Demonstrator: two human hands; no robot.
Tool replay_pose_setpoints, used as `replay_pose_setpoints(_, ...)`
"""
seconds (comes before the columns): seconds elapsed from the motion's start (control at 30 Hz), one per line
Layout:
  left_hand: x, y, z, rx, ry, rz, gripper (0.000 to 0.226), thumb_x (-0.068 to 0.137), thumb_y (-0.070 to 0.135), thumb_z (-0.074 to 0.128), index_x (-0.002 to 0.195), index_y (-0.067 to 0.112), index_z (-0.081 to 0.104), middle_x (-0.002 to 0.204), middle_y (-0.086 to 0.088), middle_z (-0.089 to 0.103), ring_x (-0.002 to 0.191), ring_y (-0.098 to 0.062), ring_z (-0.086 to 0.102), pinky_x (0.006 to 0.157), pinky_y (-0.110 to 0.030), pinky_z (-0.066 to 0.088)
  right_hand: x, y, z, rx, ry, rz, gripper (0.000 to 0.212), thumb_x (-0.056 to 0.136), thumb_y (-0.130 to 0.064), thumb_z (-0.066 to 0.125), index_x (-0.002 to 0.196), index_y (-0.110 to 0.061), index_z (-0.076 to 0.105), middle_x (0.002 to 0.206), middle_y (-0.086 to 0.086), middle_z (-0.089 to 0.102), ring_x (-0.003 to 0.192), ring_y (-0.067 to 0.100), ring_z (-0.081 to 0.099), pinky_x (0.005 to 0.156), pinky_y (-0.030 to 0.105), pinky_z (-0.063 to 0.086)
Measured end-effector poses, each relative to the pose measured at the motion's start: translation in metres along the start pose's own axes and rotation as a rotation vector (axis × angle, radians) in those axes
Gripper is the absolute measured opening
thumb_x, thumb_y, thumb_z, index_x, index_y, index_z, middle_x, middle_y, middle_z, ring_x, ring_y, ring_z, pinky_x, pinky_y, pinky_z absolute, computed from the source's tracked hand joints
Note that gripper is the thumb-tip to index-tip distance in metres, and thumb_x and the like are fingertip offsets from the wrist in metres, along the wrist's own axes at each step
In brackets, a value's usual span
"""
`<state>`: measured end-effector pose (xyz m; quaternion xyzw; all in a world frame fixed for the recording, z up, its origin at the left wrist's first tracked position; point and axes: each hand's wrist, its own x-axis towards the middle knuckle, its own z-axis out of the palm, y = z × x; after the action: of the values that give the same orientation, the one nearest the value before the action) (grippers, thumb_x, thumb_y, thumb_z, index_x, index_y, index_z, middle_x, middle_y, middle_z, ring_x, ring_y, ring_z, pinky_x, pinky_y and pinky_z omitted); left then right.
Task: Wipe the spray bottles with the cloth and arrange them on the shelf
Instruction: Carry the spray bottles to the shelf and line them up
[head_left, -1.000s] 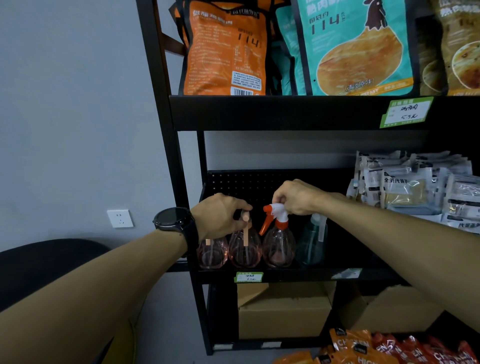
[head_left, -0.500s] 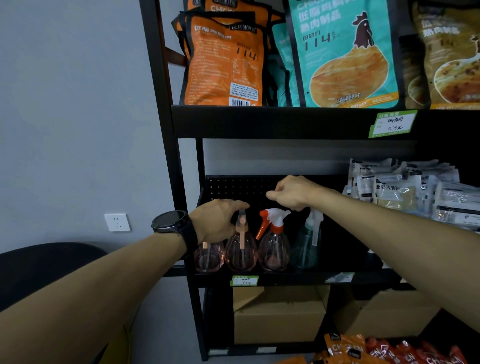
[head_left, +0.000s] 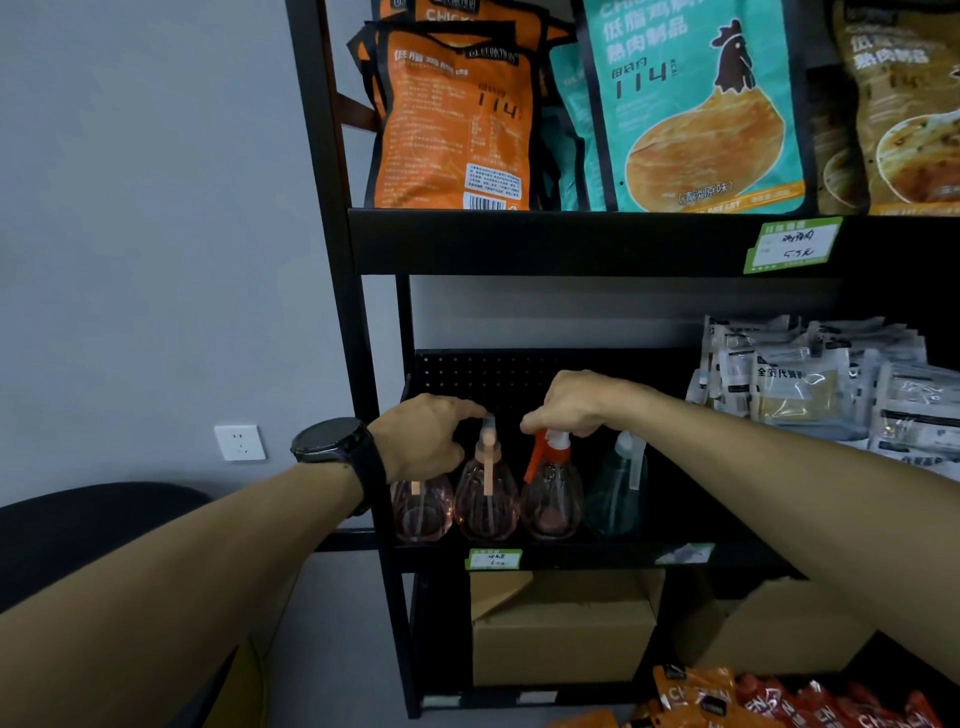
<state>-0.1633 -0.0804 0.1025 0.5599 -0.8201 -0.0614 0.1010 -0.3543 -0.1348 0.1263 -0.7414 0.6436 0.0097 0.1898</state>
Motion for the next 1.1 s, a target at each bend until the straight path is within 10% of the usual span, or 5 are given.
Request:
replay_pose_setpoints(0.17, 0.003, 0.000, 0.005, -0.001, 0.009, -0.010, 0.060, 0.091, 0.012, 0.053, 0.148, 0.023, 0.039, 0.138, -0.005, 0.057, 0.120, -0.021, 0.055, 0.087, -0.022, 0.042, -0.001, 0.001, -0.003, 0.098, -0.063, -0.001, 0.021, 0.078, -0.034, 0.068, 0.075, -0.013, 0.066, 0.084, 0.002, 0.070, 0.085, 0.016, 0.065, 0.083, 0.028, 0.054)
replay_pose_setpoints(0.37, 0.005, 0.006, 0.011, -0.009, 0.028, 0.045, 0.042, 0.094, 0.024, 0.055, 0.135, 0.019, 0.053, 0.123, -0.003, 0.064, 0.109, -0.020, 0.060, 0.079, -0.022, 0.041, -0.005, -0.001, 0.001, 0.044, -0.064, 0.005, 0.019, 0.071, -0.017, 0.060, 0.059, -0.016, 0.046, 0.063, 0.003, 0.049, 0.052, 0.013, 0.042, 0.050, 0.022, 0.038)
replay_pose_setpoints(0.53, 0.010, -0.001, 0.018, 0.008, 0.053, 0.066, 0.030, 0.095, 0.035, 0.054, 0.122, 0.022, 0.058, 0.113, 0.001, 0.066, 0.104, -0.019, 0.062, 0.076, -0.023, 0.040, -0.001, 0.004, 0.004, 0.088, -0.044, -0.021, 0.009, 0.075, -0.018, 0.064, 0.075, -0.011, 0.059, 0.077, 0.005, 0.059, 0.073, 0.016, 0.058, 0.081, 0.032, 0.058)
replay_pose_setpoints(1.1, 0.018, -0.007, 0.025, 0.020, 0.097, 0.072, 0.039, 0.097, 0.039, 0.052, 0.132, 0.021, 0.059, 0.127, -0.001, 0.065, 0.114, -0.019, 0.060, 0.091, -0.028, 0.047, 0.001, 0.004, 0.011, 0.061, 0.037, 0.030, 0.007, 0.082, -0.005, 0.061, 0.085, -0.002, 0.066, 0.089, 0.016, 0.074, 0.078, 0.023, 0.074, 0.074, 0.034, 0.061)
